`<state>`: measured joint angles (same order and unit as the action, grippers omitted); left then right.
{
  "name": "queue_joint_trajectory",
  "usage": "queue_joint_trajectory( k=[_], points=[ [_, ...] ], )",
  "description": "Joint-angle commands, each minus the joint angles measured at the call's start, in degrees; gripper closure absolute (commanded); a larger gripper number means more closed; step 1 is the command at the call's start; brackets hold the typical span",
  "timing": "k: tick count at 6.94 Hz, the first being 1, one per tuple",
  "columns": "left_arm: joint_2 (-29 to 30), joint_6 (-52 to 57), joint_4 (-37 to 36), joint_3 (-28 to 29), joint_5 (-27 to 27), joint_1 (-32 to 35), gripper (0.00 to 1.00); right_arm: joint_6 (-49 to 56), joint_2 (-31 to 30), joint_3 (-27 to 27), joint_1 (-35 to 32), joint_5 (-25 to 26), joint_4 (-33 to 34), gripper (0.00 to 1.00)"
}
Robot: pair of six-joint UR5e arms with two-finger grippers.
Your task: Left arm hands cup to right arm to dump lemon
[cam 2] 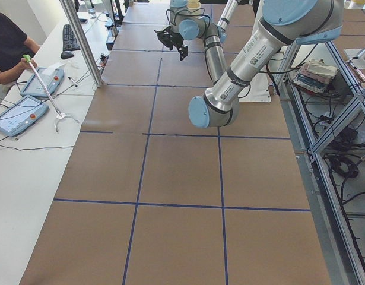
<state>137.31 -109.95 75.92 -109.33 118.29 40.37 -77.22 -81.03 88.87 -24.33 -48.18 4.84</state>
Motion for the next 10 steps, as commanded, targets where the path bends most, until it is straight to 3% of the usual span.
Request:
queue_joint_trajectory(
  k=[1, 2, 4, 5, 7, 8, 10],
  points=[
    [0.07, 0.09, 0.19, 0.00, 0.01, 0.06, 0.00, 12.57, 5.68, 0.08, 1.64, 0.11, 8.13, 0.77],
    [0.15, 0.70, 0.37, 0.17, 0.01, -0.03, 0.00, 18.45, 9.53, 0.17, 2.43, 0.28, 13.65, 0.77],
    [1.90, 2.28, 0.45, 1.58, 0.01, -0.20, 0.00, 20.70, 15.00, 0.25, 5.06, 2.81, 23.93, 0.79],
    [2.09, 8.20, 0.45, 1.84, 1.14, -0.21, 0.00, 24.28, 17.98, -0.01, 7.17, 5.79, 24.94, 0.79],
    [4.35, 17.11, 0.02, 5.50, 3.44, -0.47, 0.00, 29.04, 20.54, -0.01, 9.90, 6.34, 25.04, 0.79],
    [5.85, 18.44, -0.25, 8.49, 3.44, -0.47, 0.02, 31.58, 20.47, -0.10, 10.96, 7.56, 25.04, 0.79],
    [6.30, 19.33, -1.56, 8.70, 3.53, -0.47, 0.03, 32.31, 20.47, -0.71, 12.54, 10.29, 25.13, 0.79]
  ],
)
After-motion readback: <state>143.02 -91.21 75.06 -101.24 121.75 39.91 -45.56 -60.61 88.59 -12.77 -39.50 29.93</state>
